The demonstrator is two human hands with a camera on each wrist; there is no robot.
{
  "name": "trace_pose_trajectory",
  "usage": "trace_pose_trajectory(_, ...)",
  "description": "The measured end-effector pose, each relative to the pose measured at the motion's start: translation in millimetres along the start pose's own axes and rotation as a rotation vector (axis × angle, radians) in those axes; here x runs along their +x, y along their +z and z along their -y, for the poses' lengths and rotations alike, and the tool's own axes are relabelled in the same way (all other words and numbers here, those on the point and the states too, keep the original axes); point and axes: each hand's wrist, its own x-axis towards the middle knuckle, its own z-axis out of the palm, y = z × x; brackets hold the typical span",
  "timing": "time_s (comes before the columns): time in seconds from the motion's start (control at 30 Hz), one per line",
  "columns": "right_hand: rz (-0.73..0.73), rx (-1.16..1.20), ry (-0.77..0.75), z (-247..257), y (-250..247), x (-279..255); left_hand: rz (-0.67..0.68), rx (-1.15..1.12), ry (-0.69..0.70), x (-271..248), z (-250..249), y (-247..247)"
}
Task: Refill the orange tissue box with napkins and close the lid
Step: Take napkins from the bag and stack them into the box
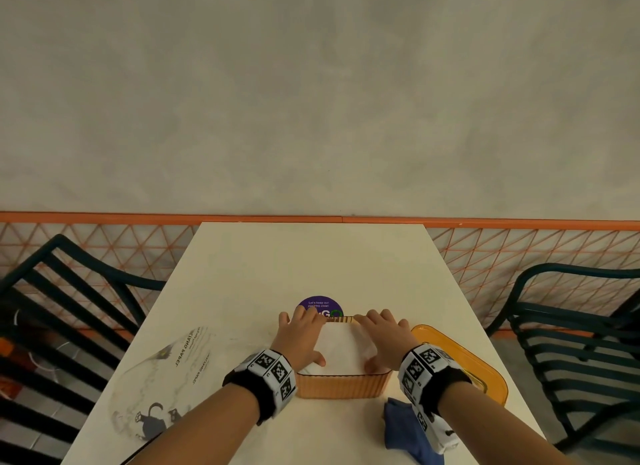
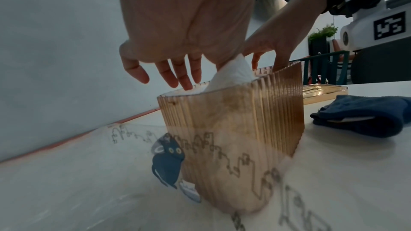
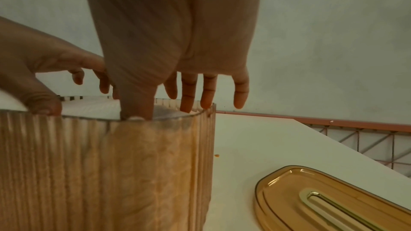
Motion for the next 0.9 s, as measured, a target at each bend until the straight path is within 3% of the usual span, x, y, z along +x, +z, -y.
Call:
trace_pose_trajectory(0.2, 0.029, -0.034, -0.016, 3.0, -2.6, 2.9, 0.007, 0.034, -0.04, 1.1, -2.0, -3.0)
trace_pose_trajectory(0.5, 0.008, -0.05, -0.018, 1.4, -1.3, -0.9, -0.056, -0.007, 0.018, -2.6, -1.3, -2.0)
trace_pose_trajectory(0.67, 0.015, -0.068, -0.045, 0.6, -3.0, -2.0, -0.169, -0.129, 0.014, -4.8, 2.4, -4.2)
trace_pose_trajectory(0.73, 0.011, -0.057, -0.046, 0.5, -2.0, -3.3, -0.195, -0.181, 0.081, -9.7, 9.1, -4.4)
trace_pose_trajectory(0.8, -0.027, -0.046, -0.06, 1.3, -0.4, -4.7, -0.223, -0.181, 0.245, -14.5, 18.3, -2.0)
trace_pose_trajectory(0.9, -0.062, -0.007, -0.129, 4.1, 1.8, -8.0, -0.091, -0.125, 0.383, -24.0, 29.2, -4.7)
